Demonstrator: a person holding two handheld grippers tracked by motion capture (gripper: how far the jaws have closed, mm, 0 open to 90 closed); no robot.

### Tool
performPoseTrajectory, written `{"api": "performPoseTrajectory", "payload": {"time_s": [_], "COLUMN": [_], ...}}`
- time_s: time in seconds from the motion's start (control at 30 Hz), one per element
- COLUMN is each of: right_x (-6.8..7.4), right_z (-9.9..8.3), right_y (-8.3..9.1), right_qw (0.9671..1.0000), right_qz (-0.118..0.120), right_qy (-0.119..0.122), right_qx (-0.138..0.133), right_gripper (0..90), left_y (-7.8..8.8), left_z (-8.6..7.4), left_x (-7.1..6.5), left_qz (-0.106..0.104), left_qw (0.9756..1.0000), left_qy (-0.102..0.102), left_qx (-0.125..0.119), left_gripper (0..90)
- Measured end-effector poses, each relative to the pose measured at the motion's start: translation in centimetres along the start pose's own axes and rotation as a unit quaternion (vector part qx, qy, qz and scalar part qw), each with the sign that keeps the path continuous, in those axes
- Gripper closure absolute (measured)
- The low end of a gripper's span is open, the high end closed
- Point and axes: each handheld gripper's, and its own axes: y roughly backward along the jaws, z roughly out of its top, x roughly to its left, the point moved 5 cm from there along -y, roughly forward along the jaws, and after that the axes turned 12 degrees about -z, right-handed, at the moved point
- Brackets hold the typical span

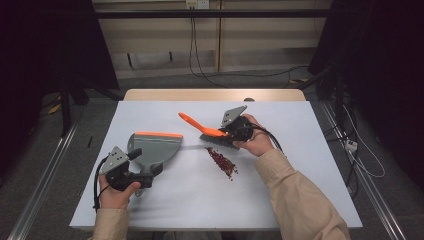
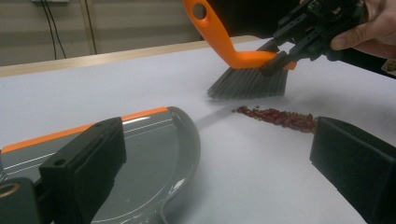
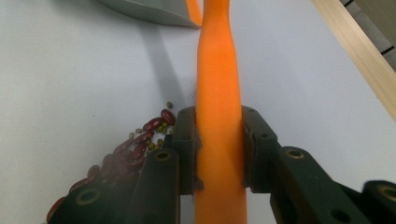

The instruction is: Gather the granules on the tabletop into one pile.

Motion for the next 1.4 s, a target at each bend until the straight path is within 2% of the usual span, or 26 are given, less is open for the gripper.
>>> {"api": "performPoseTrajectory", "payload": {"time_s": [0.2,0.53,0.83,1.2,1.4], "right_x": [0.6,1.7,2.3,3.1,3.2], "right_z": [0.2,0.2,-0.4,-0.9,-1.1], "right_y": [-0.2,0.4,1.4,2.6,3.0], "right_qw": [0.9996,0.9974,0.9965,0.9957,0.9963], "right_qz": [0.016,0.040,0.061,0.070,0.070], "right_qy": [0.023,0.059,0.057,0.060,0.050], "right_qx": [-0.005,0.005,-0.001,0.000,-0.003], "right_gripper": [71.3,71.2,71.1,71.1,71.1], "left_y": [0.1,0.0,0.1,0.0,0.0], "left_z": [0.0,0.0,0.0,0.0,0.0], "left_x": [-0.1,0.0,0.0,0.0,0.0], "left_qz": [0.000,0.001,0.001,0.001,0.001], "left_qw": [1.0000,1.0000,1.0000,1.0000,1.0000], "left_qy": [-0.001,0.001,0.000,0.000,0.000], "left_qx": [-0.001,-0.001,-0.002,0.002,0.003], "left_gripper": [3.5,3.5,3.5,3.5,3.5]}}
